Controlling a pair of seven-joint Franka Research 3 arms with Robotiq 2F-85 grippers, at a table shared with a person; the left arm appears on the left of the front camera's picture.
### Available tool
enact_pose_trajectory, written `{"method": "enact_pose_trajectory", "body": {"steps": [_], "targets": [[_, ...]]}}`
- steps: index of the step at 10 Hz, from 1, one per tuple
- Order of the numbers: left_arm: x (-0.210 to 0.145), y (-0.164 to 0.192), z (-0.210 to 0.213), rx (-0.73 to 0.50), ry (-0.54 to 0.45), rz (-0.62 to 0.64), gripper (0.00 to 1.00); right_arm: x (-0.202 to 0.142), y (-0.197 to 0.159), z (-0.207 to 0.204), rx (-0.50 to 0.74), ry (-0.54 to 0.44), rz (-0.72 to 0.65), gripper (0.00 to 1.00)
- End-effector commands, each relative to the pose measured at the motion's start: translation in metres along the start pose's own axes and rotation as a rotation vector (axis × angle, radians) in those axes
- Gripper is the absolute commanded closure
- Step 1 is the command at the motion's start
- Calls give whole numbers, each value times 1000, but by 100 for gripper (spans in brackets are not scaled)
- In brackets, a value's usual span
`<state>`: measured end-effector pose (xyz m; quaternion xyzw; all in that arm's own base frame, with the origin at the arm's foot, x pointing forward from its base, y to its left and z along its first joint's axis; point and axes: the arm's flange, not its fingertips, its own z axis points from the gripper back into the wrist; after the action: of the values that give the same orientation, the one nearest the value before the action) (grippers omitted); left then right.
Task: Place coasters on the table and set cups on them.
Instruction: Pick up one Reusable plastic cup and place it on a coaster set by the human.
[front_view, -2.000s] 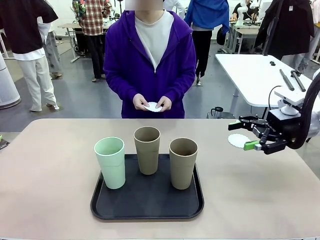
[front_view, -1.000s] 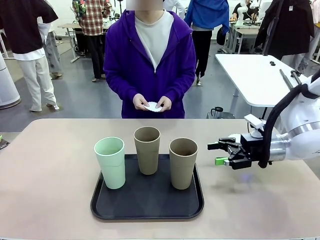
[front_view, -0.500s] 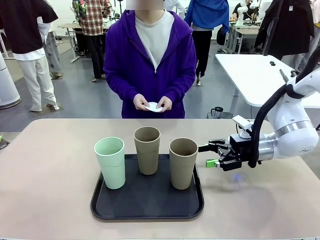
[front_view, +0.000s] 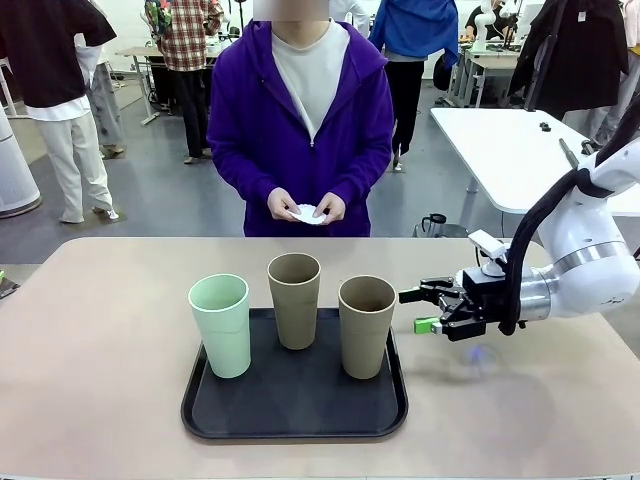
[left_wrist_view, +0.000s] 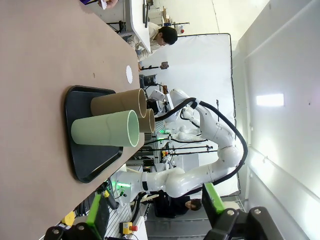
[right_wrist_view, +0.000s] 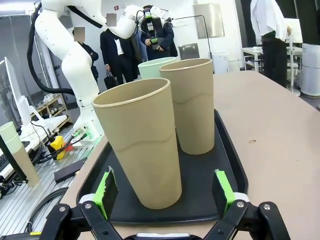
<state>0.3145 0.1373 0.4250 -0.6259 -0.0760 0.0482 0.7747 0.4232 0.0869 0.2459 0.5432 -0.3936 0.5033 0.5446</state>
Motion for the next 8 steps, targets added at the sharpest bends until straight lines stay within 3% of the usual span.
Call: {"method": "enact_pose_trajectory", "body": {"steps": [1,4,8], "targets": [[0,-2,0,-12,-8,-6,0,-1,-6,-14,-44,11,28,0],[0,-2,0,-12,-8,-6,0,-3,-18,-28,-60,7,17,0],[0,-2,0,-12,-8,-6,0,-7,-17,-39,18,43,-13,0]]}}
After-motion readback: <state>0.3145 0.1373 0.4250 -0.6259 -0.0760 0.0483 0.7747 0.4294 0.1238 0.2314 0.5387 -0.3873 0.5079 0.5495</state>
